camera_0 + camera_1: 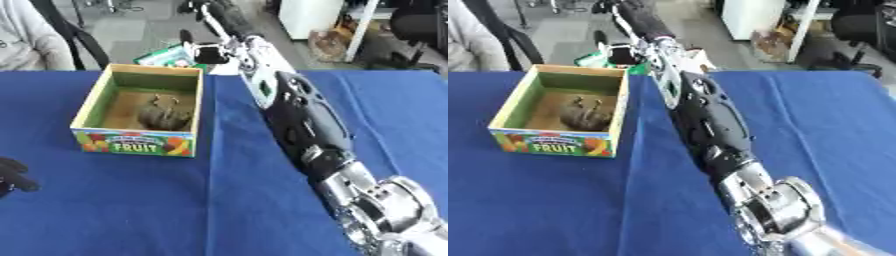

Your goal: Pick up objects on the table and place them in the box.

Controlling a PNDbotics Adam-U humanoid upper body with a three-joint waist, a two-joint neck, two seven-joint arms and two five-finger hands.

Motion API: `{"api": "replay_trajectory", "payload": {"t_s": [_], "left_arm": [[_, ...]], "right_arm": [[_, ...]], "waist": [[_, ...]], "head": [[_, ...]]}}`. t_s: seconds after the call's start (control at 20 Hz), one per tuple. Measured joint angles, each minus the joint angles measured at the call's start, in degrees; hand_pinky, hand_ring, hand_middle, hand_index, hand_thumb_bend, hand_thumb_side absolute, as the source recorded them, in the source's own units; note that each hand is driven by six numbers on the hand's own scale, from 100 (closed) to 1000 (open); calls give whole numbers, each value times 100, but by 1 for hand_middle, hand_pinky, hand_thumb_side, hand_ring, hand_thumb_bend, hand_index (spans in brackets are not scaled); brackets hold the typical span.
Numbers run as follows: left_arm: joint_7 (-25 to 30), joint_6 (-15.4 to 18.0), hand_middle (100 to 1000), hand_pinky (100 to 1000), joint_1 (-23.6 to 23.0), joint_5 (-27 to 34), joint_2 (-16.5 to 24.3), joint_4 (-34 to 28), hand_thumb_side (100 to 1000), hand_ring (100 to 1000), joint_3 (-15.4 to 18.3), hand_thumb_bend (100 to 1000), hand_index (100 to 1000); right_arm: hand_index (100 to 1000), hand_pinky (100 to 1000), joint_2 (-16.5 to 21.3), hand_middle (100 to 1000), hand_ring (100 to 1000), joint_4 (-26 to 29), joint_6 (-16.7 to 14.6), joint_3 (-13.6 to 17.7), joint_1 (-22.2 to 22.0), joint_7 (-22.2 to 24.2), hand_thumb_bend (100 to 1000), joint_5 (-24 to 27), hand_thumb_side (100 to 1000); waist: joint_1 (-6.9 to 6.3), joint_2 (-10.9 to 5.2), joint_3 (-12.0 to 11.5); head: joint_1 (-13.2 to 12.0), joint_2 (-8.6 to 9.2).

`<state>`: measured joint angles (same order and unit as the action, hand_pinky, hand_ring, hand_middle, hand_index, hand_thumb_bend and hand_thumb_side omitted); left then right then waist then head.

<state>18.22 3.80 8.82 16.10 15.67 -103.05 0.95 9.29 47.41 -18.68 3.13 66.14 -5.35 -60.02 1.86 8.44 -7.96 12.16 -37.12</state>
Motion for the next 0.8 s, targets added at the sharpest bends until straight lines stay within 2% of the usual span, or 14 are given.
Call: {"api": "replay_trajectory", "payload": {"t_s": [0.2,0.35,0.55,0.8], "left_arm": [[-34,8,556,586,-34,-6,3,1,774,487,39,100,552],[-68,15,556,586,-85,-31,35,1,775,487,73,100,552],[-105,14,556,586,-153,-73,70,3,775,487,104,100,552],[-147,22,556,586,-245,-112,158,9,775,487,156,100,552]], "right_arm": [[810,615,589,759,742,47,-116,67,-300,69,100,674,217],[817,614,1125,769,756,10,16,278,-564,109,100,980,216],[826,645,1796,786,787,-379,508,693,-873,-66,100,1192,210],[816,670,2573,779,798,-1349,1289,1206,-1361,-699,100,1653,213]], "waist": [[8,-12,133],[38,-50,262],[84,-116,454],[154,-187,731]], "head": [[-63,15],[-115,18],[-173,16],[-208,-15]]}}
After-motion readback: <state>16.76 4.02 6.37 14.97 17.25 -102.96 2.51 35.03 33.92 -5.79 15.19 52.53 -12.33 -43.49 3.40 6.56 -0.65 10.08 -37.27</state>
